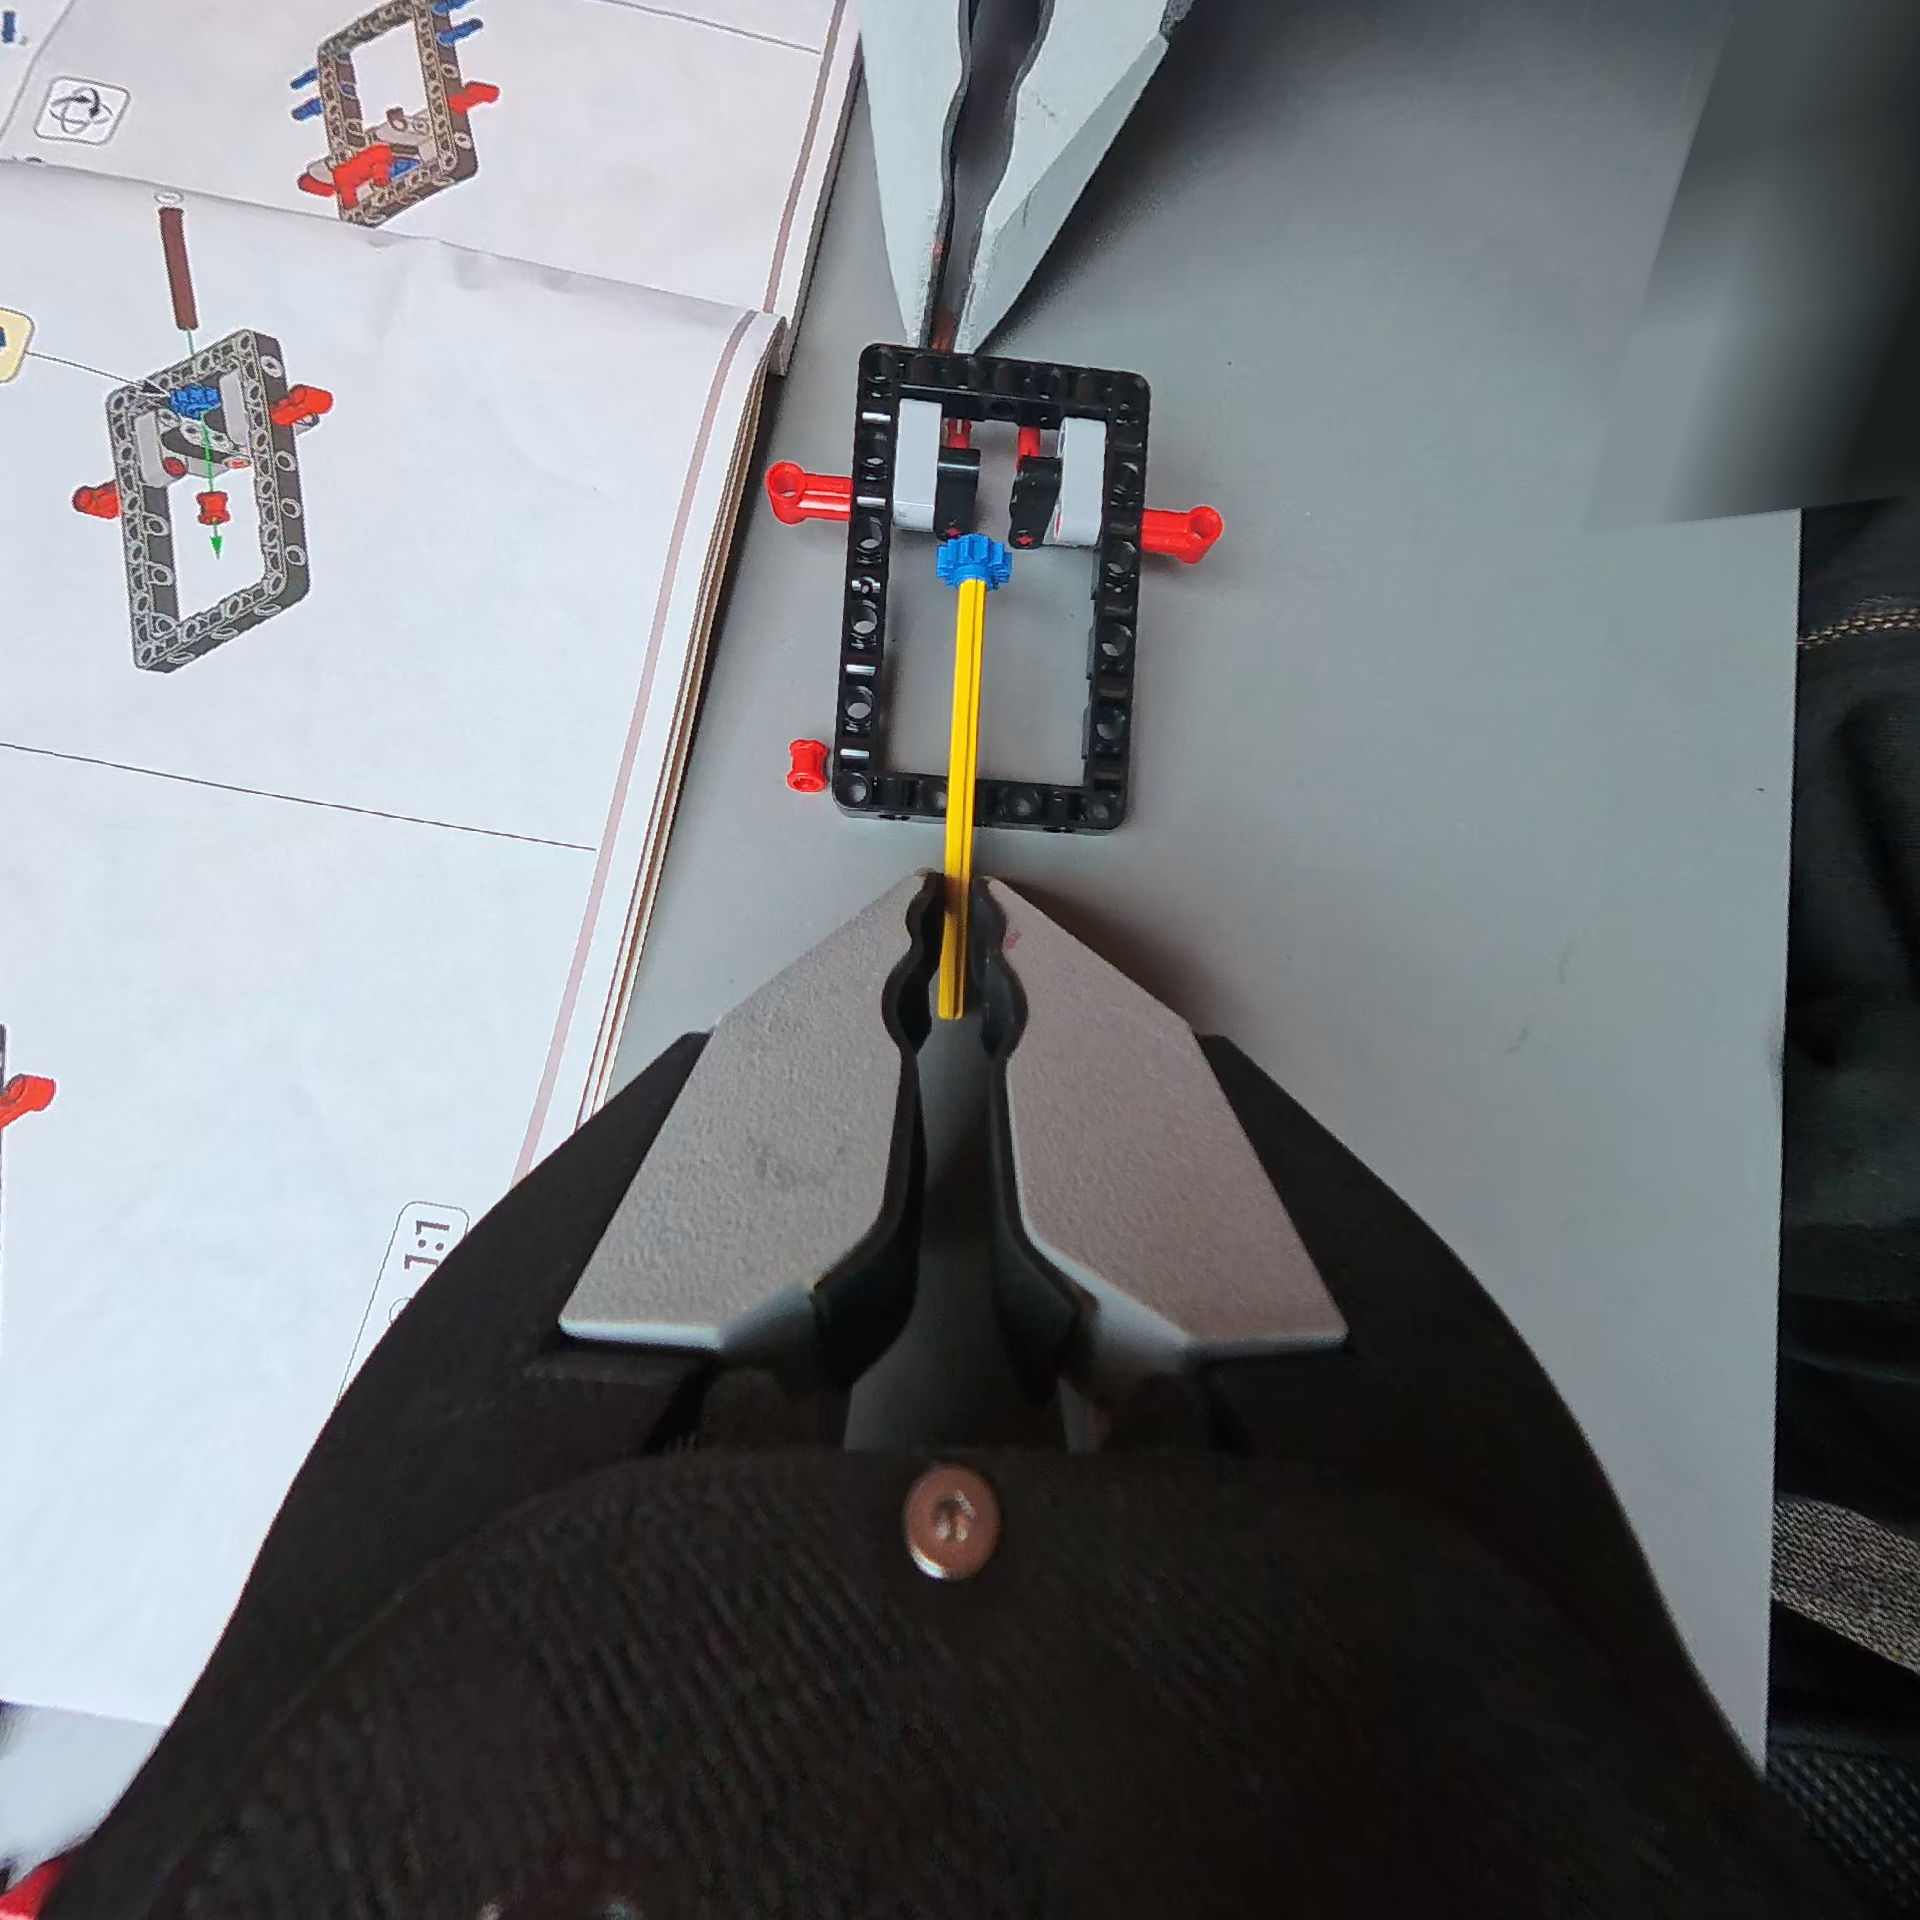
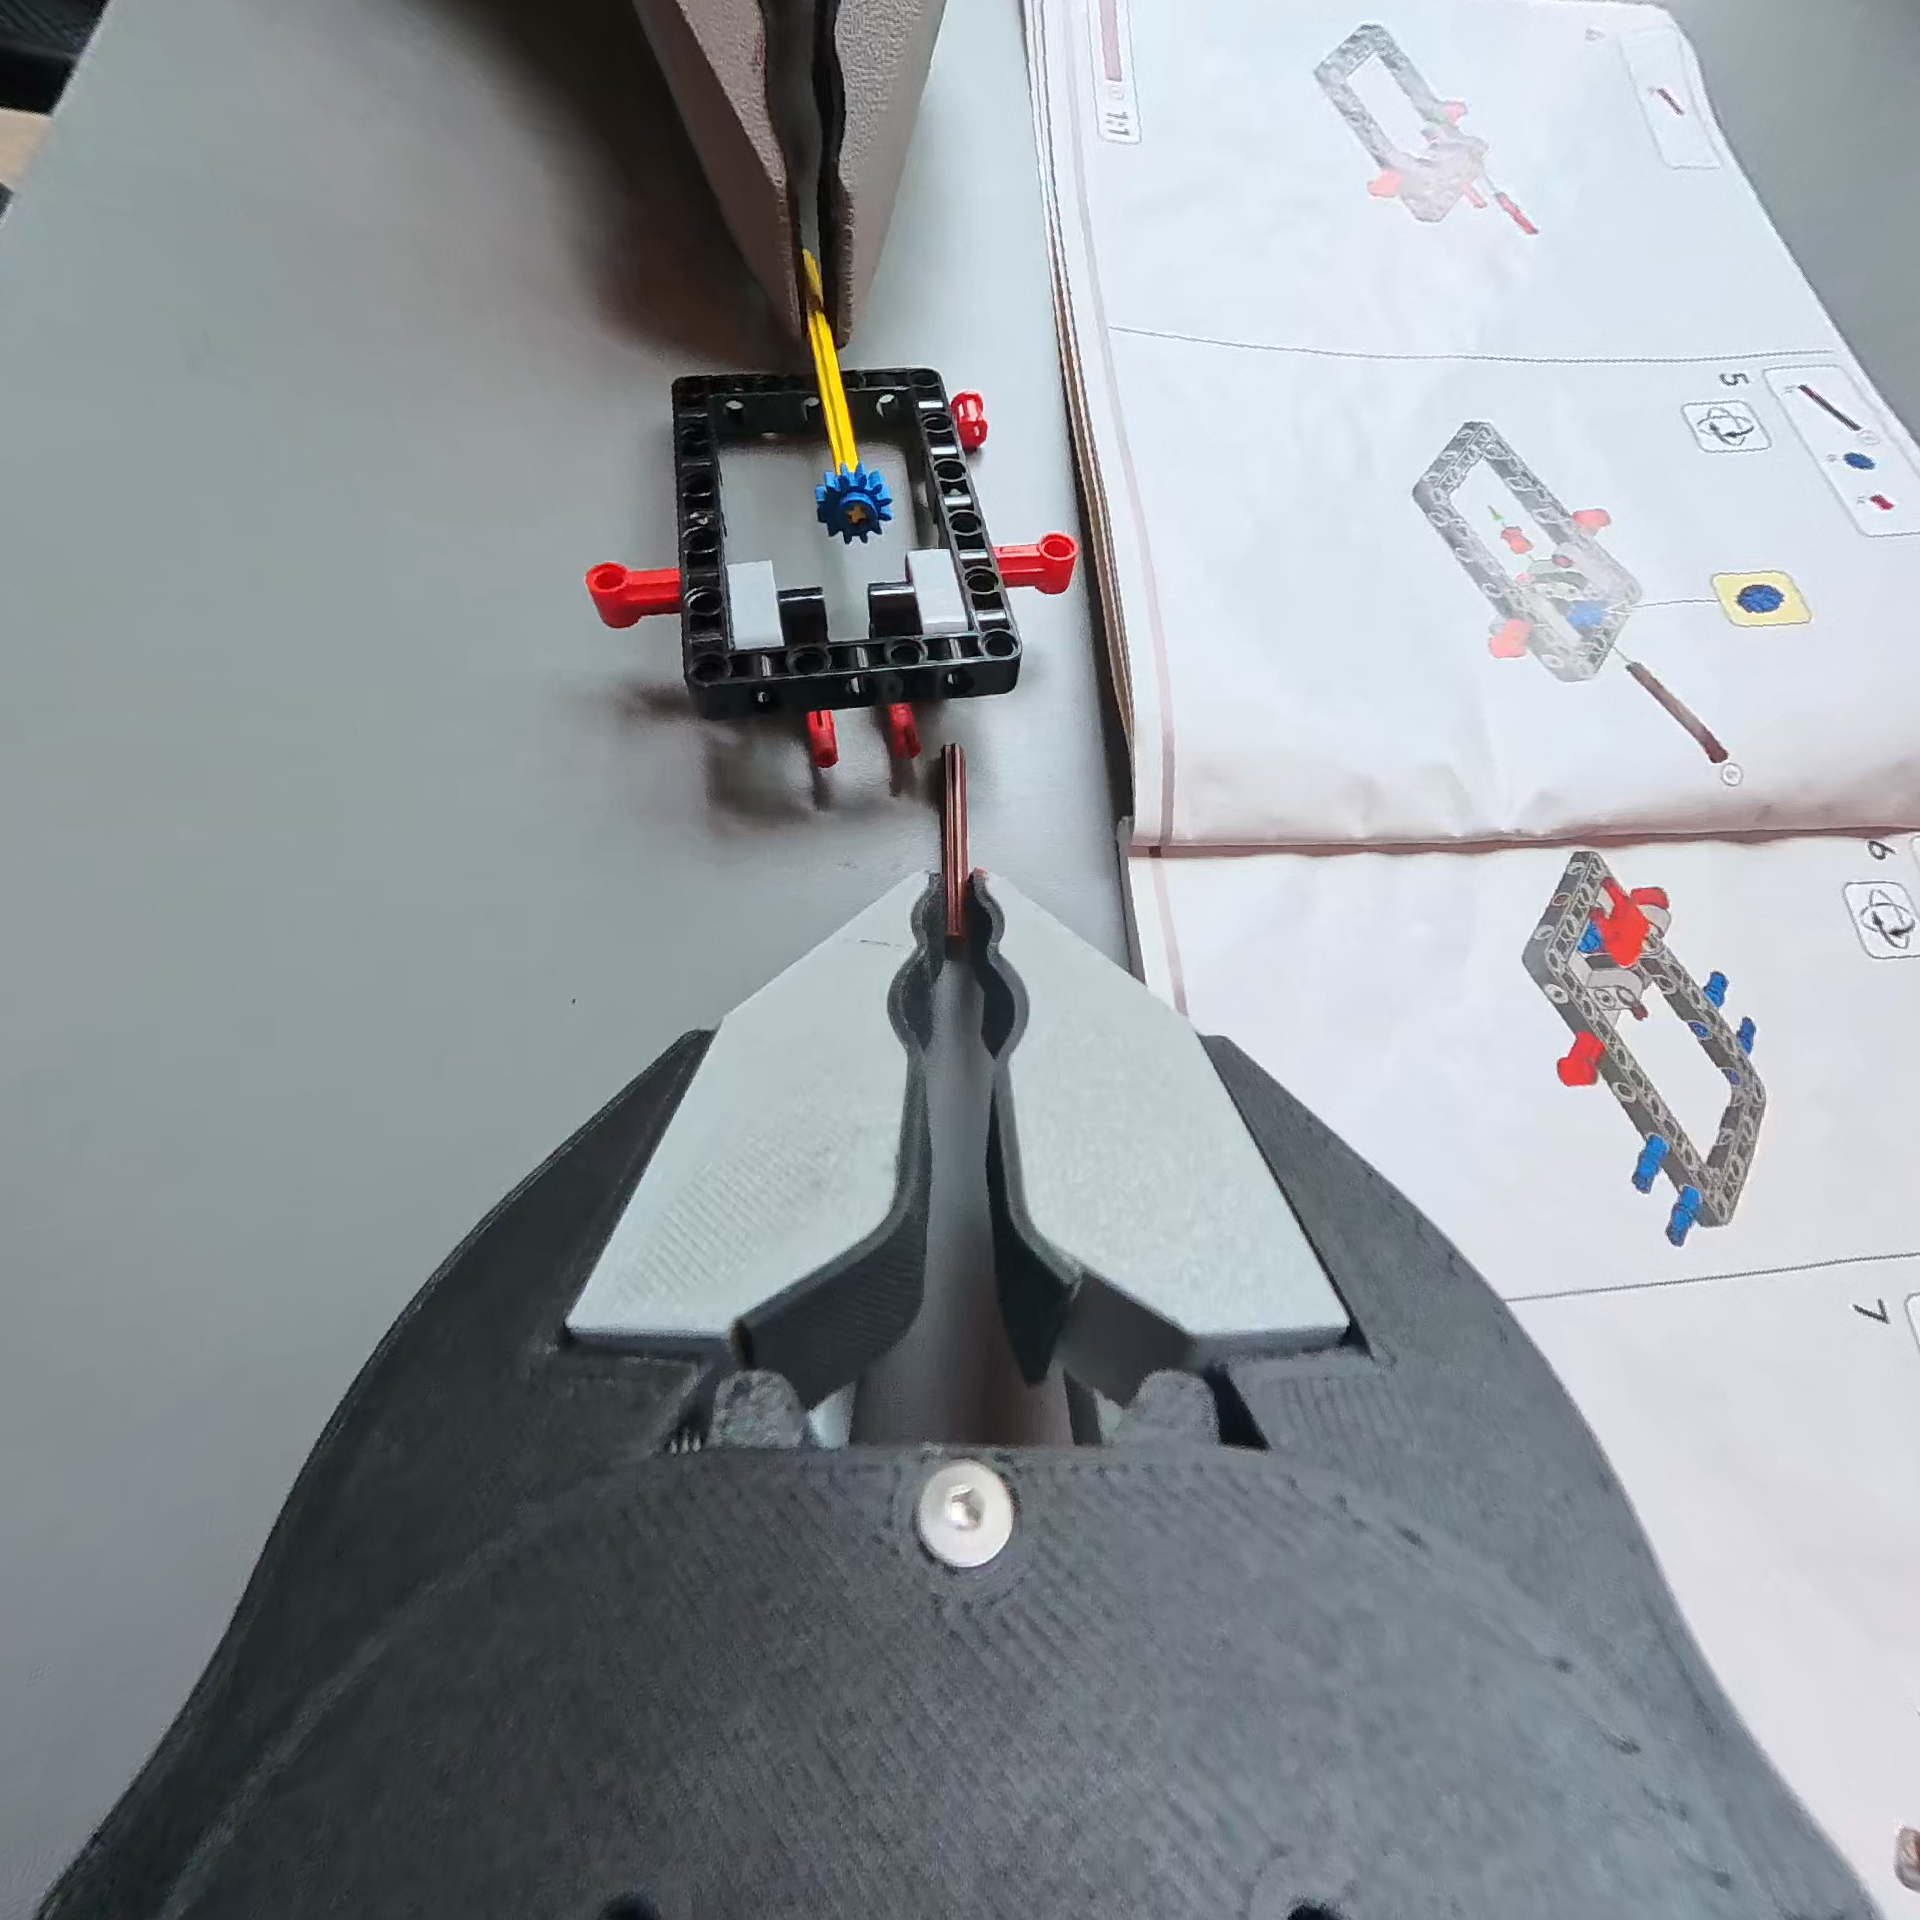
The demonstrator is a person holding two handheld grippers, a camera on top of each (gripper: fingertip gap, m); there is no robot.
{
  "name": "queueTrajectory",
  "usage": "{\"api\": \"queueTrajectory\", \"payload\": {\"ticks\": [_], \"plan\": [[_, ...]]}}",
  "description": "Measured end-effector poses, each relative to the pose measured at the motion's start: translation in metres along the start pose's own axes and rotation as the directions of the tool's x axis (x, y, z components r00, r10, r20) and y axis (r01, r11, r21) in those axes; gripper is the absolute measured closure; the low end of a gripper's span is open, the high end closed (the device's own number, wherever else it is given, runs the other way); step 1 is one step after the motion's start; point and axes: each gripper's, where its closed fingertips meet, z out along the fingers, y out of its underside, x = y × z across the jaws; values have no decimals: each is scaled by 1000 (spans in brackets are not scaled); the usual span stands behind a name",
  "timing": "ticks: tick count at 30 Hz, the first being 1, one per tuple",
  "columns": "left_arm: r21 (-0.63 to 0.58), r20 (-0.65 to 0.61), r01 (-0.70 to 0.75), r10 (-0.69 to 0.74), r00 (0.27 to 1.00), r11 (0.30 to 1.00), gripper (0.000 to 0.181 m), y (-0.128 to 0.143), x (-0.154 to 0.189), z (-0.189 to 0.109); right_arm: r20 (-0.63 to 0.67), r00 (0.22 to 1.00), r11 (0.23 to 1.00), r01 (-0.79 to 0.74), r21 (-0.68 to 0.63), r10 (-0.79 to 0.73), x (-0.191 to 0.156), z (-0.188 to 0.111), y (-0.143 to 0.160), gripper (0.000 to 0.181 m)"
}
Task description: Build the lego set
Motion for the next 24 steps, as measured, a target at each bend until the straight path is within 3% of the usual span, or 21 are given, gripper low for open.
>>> {"api": "queueTrajectory", "payload": {"ticks": [8,13,24], "plan": [[0,4,-2,2,1000,1000,178,0,0,0,-26,999,1000,28,10,-28,-4,-11,-8,181],[0,1,-2,2,1000,1000,178,0,0,0,46,997,995,60,-81,-57,-14,-25,-20,181],[-1,4,-11,11,1000,1000,178,0,1,0,103,984,961,166,-220,-146,-13,-23,-19,181]]}}
